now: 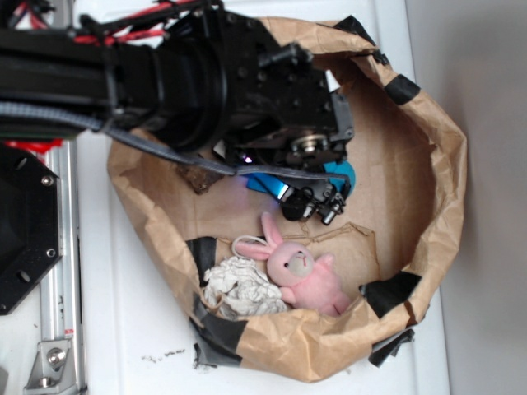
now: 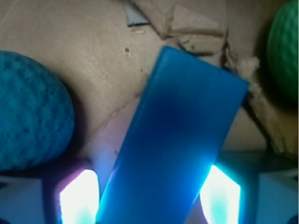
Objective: Grab the blue block.
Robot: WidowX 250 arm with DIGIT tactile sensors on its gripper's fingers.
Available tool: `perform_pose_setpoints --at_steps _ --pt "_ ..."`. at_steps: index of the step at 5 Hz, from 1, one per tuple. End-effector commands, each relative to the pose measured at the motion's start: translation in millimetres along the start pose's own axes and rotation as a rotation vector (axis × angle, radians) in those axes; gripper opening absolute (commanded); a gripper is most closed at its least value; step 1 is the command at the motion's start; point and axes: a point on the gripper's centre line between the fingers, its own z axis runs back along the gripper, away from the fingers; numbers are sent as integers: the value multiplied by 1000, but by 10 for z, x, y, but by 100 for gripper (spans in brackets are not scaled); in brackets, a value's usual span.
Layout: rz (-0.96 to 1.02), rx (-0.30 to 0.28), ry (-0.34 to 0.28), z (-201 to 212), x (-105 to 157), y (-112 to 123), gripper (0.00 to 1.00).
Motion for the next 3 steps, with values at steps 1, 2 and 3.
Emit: perform_pose_setpoints --at_steps 1,2,3 --pt "110 15 14 28 64 242 0" --pt "95 46 31 40 20 262 0" --pt "-9 83 6 276 7 179 0"
